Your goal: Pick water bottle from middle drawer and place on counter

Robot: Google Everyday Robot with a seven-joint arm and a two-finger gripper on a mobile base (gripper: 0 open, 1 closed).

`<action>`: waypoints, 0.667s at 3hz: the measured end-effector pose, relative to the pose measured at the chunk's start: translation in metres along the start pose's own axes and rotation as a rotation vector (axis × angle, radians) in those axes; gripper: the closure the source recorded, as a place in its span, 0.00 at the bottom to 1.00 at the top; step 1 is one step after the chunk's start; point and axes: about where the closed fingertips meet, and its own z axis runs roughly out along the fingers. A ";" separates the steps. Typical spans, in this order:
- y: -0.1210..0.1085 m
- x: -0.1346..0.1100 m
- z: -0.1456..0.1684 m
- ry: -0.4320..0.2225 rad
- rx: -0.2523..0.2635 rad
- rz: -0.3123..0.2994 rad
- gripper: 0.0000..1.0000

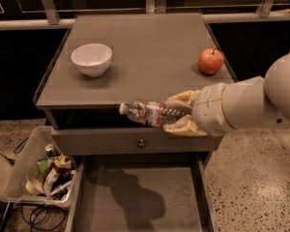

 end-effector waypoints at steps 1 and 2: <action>-0.051 -0.006 -0.038 -0.017 0.082 0.018 1.00; -0.065 -0.013 -0.050 -0.023 0.114 0.008 1.00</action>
Offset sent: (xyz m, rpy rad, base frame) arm 0.0245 -0.0232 0.0456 0.0309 -0.0502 -0.0471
